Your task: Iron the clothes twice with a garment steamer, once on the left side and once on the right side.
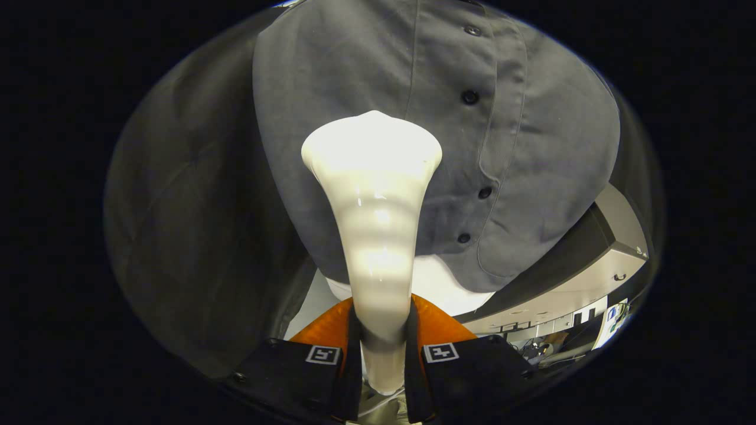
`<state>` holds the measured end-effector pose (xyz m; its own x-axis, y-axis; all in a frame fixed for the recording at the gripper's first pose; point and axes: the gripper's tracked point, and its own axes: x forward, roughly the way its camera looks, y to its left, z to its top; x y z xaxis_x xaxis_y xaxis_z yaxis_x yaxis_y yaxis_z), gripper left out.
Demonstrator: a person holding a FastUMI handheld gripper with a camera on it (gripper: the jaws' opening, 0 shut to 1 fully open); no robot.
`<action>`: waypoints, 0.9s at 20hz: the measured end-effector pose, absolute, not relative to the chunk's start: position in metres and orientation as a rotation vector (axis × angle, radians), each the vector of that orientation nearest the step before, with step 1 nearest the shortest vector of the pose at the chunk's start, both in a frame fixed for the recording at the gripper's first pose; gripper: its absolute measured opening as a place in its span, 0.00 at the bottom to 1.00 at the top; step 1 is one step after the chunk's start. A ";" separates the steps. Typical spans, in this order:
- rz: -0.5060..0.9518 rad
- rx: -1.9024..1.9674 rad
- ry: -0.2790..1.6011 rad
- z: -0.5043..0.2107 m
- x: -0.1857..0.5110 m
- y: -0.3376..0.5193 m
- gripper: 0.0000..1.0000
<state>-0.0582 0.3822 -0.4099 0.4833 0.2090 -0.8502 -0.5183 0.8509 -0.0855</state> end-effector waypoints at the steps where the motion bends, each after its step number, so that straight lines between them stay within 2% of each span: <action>1: 0.451 -0.356 0.980 -0.416 -0.059 0.380 0.38; 18: 0.446 -0.366 1.149 -0.504 -0.092 0.346 0.38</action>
